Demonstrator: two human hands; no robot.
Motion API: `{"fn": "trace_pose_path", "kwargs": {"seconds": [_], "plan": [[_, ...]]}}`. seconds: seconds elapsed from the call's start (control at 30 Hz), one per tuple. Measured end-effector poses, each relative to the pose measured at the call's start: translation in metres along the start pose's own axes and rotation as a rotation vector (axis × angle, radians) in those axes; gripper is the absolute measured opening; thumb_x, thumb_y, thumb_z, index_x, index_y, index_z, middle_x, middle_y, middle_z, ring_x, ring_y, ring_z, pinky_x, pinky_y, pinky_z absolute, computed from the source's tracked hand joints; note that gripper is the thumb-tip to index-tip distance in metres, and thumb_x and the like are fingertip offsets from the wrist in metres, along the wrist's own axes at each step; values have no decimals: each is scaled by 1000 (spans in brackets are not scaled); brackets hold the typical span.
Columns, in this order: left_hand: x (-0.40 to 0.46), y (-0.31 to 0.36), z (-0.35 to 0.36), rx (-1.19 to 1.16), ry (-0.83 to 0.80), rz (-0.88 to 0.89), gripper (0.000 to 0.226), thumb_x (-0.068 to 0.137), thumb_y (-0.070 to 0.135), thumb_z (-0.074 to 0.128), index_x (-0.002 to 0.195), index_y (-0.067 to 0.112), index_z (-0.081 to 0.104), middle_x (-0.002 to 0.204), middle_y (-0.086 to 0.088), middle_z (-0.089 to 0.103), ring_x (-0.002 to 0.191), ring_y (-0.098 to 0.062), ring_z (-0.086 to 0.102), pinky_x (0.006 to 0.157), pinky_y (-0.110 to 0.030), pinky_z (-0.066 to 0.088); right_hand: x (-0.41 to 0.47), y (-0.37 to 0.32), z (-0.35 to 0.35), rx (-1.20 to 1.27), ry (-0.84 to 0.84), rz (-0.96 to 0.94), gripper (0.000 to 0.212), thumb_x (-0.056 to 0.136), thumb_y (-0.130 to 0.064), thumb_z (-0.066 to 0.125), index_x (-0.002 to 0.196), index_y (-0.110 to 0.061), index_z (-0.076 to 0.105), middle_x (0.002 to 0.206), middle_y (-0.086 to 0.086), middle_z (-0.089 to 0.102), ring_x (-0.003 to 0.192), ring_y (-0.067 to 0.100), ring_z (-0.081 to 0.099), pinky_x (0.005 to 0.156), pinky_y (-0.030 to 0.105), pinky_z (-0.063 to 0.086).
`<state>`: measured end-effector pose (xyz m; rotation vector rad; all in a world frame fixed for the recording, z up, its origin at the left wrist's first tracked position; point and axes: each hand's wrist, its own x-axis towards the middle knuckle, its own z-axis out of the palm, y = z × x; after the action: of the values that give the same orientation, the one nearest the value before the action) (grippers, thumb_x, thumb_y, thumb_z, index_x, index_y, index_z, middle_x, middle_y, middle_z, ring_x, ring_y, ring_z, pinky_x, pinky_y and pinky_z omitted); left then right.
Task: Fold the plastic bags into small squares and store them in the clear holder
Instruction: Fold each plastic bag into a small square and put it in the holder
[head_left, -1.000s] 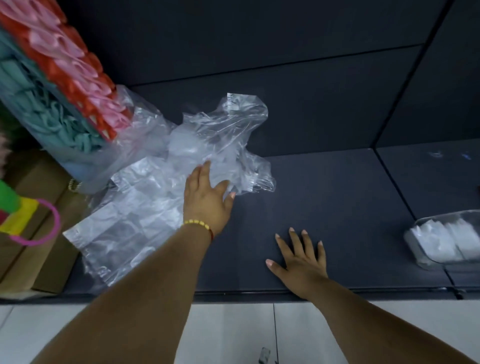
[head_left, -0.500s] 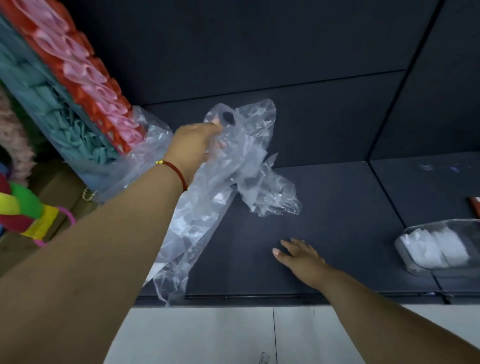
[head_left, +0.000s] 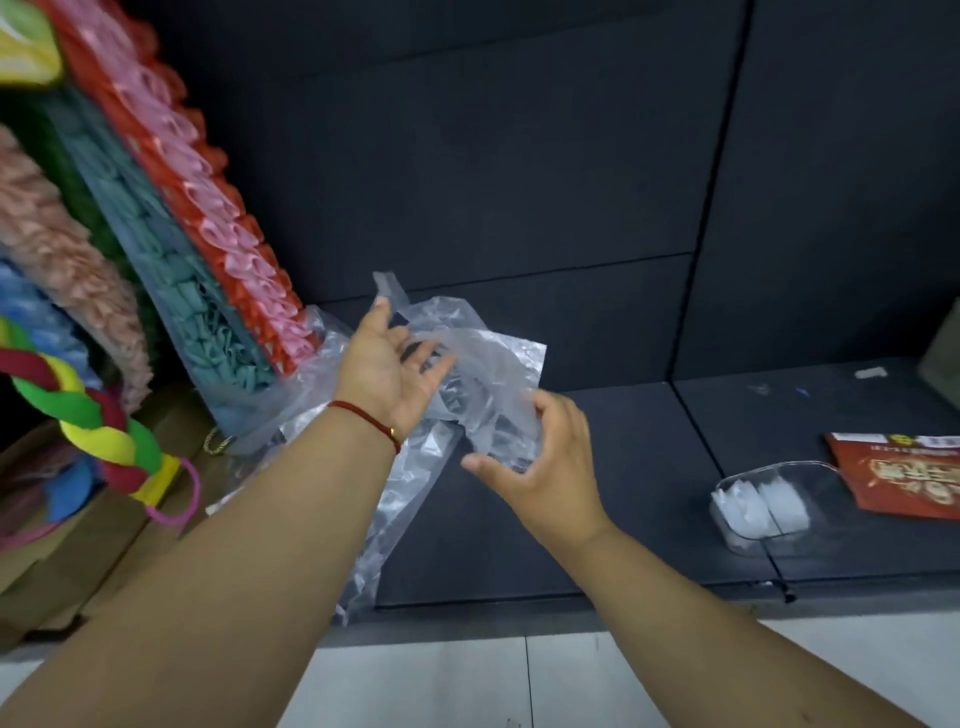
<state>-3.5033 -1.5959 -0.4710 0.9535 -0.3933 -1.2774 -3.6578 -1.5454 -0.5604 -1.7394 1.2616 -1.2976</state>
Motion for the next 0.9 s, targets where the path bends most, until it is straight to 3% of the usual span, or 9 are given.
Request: {"fn": "trace_pose_path", "kwargs": {"seconds": [0.1, 0.17, 0.27, 0.37, 0.53, 0.63, 0.7, 0.8, 0.9], "plan": [[-32, -2, 3, 34, 35, 15, 64, 100, 41, 48, 148, 3, 31, 150, -13, 35, 136, -27, 43, 102, -45, 46, 5, -27, -14, 121, 153, 40, 17, 85, -31, 71, 89, -24, 56, 94, -16, 49, 92, 6, 48, 79, 19, 39], [-54, 1, 0, 68, 61, 31, 53, 101, 36, 48, 144, 6, 39, 146, -12, 39, 132, -27, 46, 103, -43, 46, 7, -40, -31, 154, 133, 32, 24, 93, -21, 64, 72, -24, 52, 85, -11, 52, 76, 0, 50, 69, 14, 38], [-78, 9, -16, 116, 97, -19, 26, 101, 30, 51, 124, 19, 52, 145, -16, 35, 117, -31, 56, 98, -42, 49, 5, -61, -56, 122, -21, -11, 24, 95, -19, 60, 72, -26, 54, 82, -13, 59, 71, -9, 53, 63, 6, 39], [-91, 16, -41, 182, 173, -115, 42, 96, 39, 57, 137, 29, 49, 153, -20, 23, 114, -37, 55, 82, -42, 53, 3, -76, -77, 54, -145, -56, 20, 95, -18, 60, 75, -23, 59, 78, -14, 61, 70, -10, 54, 65, 7, 41], [-101, 16, -73, 238, 169, -303, 51, 92, 58, 52, 137, 35, 52, 157, -23, 18, 134, -45, 37, 106, -50, 37, -2, -100, -103, -8, -243, -79, 14, 96, -20, 59, 84, -16, 64, 84, -8, 70, 72, -3, 59, 66, 10, 47], [-105, 8, -84, 245, 195, -349, 60, 94, 57, 49, 148, 34, 36, 157, -22, 21, 134, -48, 37, 108, -56, 33, -6, -114, -114, 41, -299, -65, 14, 97, -18, 58, 83, -17, 63, 77, -17, 70, 70, -2, 62, 66, 15, 53], [-109, 5, -87, 235, 213, -360, 63, 97, 55, 46, 152, 33, 26, 156, -19, 25, 133, -49, 38, 107, -58, 35, -8, -119, -120, 118, -307, -34, 13, 97, -18, 58, 84, -16, 63, 76, -13, 72, 69, 0, 64, 65, 17, 53], [-118, 3, -86, 179, 194, -356, 62, 98, 52, 46, 152, 30, 26, 147, -20, 37, 118, -46, 53, 85, -51, 52, -10, -119, -125, 272, -283, 43, 15, 98, -15, 56, 83, -15, 59, 72, -5, 70, 62, 1, 61, 57, 13, 45], [-127, 7, -81, 63, 144, -318, 53, 98, 49, 50, 141, 20, 39, 130, -18, 54, 92, -32, 68, 55, -32, 58, -13, -113, -127, 320, -290, 97, 18, 99, -15, 52, 82, -14, 57, 70, -3, 69, 58, 1, 57, 55, 13, 41]]}}
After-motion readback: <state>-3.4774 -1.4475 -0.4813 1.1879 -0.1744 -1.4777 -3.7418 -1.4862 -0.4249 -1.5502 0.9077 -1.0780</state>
